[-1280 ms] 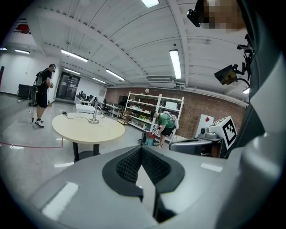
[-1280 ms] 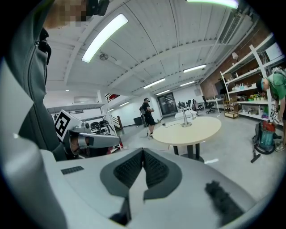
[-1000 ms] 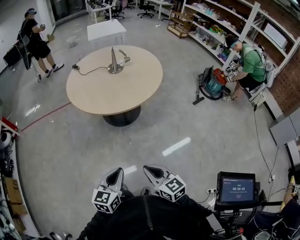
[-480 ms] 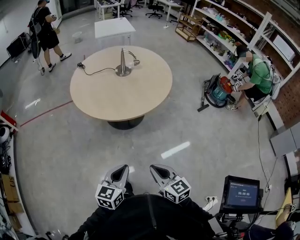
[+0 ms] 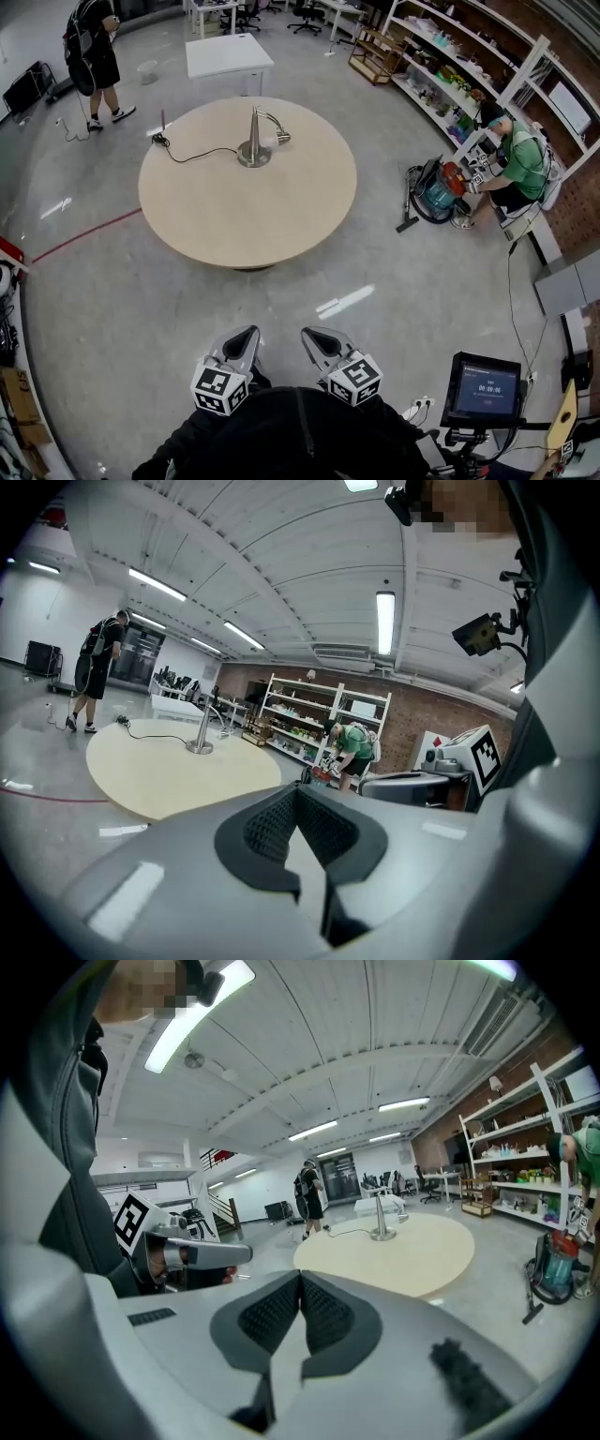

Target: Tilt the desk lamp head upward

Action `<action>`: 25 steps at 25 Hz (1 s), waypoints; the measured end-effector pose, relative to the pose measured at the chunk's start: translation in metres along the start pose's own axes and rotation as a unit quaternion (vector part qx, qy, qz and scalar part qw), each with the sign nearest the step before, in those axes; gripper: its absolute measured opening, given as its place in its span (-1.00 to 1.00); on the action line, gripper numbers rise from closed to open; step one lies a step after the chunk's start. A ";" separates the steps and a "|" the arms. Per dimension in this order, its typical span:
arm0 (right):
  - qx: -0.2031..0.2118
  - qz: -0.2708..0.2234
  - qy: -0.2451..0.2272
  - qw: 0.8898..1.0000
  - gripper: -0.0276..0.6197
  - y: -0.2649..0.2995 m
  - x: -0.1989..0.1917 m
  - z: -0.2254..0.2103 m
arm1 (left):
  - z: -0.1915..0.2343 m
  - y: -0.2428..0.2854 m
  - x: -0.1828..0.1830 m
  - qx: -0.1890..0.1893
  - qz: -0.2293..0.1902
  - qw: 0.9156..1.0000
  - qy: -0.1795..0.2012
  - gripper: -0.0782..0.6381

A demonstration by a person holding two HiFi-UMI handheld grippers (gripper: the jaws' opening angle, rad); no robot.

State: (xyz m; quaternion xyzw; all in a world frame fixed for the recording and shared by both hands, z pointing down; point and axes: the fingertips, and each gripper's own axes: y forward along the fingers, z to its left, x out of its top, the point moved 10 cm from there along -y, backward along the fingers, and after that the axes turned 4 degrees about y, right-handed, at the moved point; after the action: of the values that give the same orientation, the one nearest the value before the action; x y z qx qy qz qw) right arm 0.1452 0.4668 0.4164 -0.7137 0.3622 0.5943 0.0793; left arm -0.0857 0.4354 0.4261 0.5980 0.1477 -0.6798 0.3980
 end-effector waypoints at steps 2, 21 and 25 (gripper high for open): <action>-0.007 0.001 -0.001 1.000 -0.91 0.040 0.005 -0.005 | 0.042 0.013 0.001 -0.008 0.000 1.000 -0.003 -0.76; -0.039 0.032 -0.011 0.999 -0.91 0.105 0.036 0.002 | 0.115 0.024 0.010 -0.024 0.004 0.999 -0.047 -0.76; -0.037 0.025 -0.013 0.999 -0.91 0.105 0.034 -0.001 | 0.110 0.015 0.008 -0.003 0.001 0.999 -0.044 -0.76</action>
State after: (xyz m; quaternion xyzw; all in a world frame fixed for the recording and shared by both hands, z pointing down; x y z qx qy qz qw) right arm 0.0830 0.3761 0.4193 -0.6991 0.3569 0.6181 0.0428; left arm -0.1517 0.3484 0.4498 0.5664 0.1316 -0.7044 0.4071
